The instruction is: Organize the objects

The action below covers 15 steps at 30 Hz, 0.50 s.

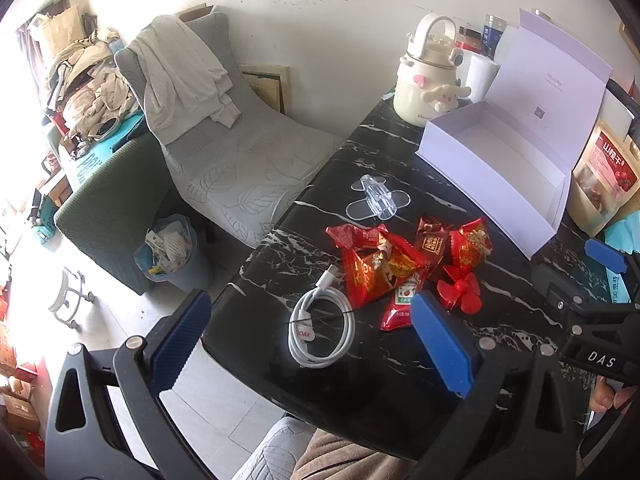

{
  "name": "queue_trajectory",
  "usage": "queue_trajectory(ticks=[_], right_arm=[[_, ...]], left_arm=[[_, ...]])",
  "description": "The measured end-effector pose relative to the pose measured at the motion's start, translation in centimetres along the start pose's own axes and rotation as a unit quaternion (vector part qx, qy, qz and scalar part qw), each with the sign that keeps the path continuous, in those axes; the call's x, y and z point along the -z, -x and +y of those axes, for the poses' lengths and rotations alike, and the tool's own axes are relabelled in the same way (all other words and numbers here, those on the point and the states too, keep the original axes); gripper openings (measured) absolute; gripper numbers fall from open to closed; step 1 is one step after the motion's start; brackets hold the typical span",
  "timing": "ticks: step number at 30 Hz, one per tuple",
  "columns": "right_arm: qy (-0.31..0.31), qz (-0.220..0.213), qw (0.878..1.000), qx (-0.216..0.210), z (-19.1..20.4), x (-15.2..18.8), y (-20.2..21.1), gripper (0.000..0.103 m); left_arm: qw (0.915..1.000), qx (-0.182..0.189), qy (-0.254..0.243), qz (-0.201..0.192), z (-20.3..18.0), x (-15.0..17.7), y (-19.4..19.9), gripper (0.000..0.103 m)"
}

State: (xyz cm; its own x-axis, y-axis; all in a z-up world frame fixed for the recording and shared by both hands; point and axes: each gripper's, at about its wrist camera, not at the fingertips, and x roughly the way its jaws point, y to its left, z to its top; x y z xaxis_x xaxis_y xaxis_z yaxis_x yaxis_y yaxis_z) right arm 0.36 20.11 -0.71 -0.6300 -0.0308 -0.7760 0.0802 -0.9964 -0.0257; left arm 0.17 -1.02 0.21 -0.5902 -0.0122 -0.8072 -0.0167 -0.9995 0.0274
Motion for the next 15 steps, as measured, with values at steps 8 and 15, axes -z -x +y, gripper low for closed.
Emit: queue_trajectory(ticks=[8, 15], right_arm=[[0.001, -0.001, 1.000, -0.001, 0.06, 0.08, 0.09, 0.103], [0.002, -0.002, 1.000, -0.002, 0.10, 0.20, 0.19, 0.103]], left_arm=[[1.0000, 0.007, -0.004, 0.002, -0.33, 0.25, 0.04, 0.100], [0.9999, 0.010, -0.006, 0.002, -0.46, 0.42, 0.15, 0.100]])
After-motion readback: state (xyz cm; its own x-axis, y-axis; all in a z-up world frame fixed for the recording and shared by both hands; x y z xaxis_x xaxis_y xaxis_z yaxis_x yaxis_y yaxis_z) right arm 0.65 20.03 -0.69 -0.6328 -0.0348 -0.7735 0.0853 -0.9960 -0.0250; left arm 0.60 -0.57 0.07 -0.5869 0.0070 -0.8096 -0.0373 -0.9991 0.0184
